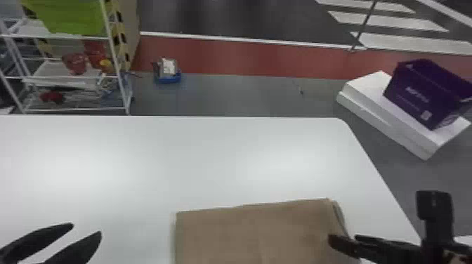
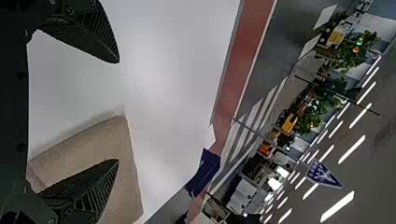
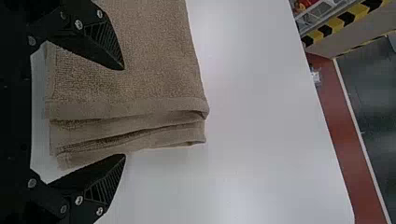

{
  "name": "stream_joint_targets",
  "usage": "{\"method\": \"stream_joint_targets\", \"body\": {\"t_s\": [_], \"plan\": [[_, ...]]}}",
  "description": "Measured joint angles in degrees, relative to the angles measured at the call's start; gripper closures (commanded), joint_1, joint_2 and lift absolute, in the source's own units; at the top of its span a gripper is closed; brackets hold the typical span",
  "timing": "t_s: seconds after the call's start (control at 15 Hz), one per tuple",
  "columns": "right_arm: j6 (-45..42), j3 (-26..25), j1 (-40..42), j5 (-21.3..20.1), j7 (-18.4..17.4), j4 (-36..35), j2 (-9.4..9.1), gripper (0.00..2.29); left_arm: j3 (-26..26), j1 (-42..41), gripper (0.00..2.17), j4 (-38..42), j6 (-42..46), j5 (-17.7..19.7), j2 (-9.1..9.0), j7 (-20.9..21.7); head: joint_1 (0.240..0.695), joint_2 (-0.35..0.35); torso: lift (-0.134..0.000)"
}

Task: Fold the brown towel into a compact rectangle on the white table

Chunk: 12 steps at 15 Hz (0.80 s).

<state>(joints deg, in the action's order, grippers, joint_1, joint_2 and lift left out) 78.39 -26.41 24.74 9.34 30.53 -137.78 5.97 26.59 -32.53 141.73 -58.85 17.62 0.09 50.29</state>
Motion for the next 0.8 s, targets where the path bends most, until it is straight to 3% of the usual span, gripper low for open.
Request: {"method": "stream_joint_targets", "body": {"t_s": [0.07, 0.27, 0.33, 0.8], "plan": [[-0.03, 0.29, -0.41, -0.15, -0.09, 0.27, 0.0, 0.29, -1.51, 0.0, 0.14, 0.05, -0.53, -0.68, 0.0, -0.17, 0.695, -0.204, -0.124], [0.08, 1.38, -1.16, -0.21, -0.16, 0.76, 0.0, 0.77, -6.39, 0.05, 0.14, 0.08, -0.86, -3.97, 0.0, -0.76, 0.695, -0.233, -0.124], [0.32, 1.77, -1.29, -0.21, 0.07, 0.84, 0.0, 0.83, -7.13, 0.17, 0.14, 0.11, -0.88, -4.49, 0.0, -0.94, 0.695, -0.237, -0.124], [2.97, 7.32, -3.79, -1.95, -0.07, 4.4, 0.09, 0.82, -4.85, 1.93, 0.14, 1.0, -1.92, -4.88, 0.0, -0.84, 0.695, -0.15, -0.124]]}}
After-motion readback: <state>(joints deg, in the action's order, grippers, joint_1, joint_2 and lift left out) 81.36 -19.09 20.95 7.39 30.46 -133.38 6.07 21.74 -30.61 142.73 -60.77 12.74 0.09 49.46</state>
